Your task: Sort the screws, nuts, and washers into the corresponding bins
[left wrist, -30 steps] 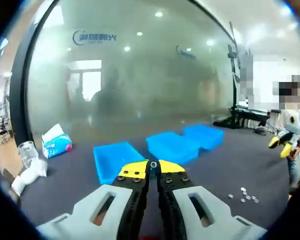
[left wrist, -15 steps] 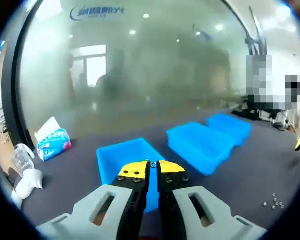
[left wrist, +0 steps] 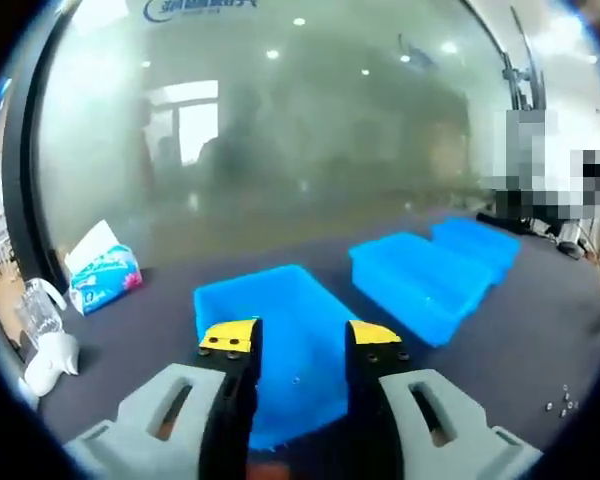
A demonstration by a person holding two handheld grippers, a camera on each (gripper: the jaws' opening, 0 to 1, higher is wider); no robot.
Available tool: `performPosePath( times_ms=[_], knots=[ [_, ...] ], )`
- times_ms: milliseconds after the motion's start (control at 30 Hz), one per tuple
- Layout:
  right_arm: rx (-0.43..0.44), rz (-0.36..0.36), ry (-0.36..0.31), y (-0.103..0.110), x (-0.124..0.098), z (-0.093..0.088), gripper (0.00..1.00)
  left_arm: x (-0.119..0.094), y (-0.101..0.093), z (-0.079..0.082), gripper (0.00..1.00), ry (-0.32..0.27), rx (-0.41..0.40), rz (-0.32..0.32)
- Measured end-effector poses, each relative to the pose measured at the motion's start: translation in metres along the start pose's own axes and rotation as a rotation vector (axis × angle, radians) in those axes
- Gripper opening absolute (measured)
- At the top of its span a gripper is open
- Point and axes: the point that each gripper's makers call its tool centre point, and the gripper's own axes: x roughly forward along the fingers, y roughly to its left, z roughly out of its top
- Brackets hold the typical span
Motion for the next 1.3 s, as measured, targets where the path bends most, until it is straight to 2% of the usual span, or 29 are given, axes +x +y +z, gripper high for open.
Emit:
performPosePath(
  times_ms=[400,600,767,1100,1300],
  knots=[
    [0.001,0.004,-0.002,0.002,0.001,-0.001,0.32,-0.023,-0.008,0.006,0.31,-0.024,-0.001,-0.03],
    [-0.001,0.011,-0.002,0.004,0.002,-0.001,0.32,-0.052,-0.027,0.002,0.31,-0.047,0.013,-0.079],
    [-0.003,0.02,-0.006,0.006,0.003,0.001,0.32,-0.083,-0.049,-0.008,0.31,-0.075,0.024,-0.112],
    [-0.007,0.034,-0.006,0.01,0.008,0.001,0.32,-0.159,-0.103,-0.041,0.35,-0.134,0.001,-0.183],
    [-0.009,0.041,-0.003,0.012,0.01,0.001,0.32,-0.185,-0.117,-0.058,0.37,-0.146,0.0,-0.2]
  ],
)
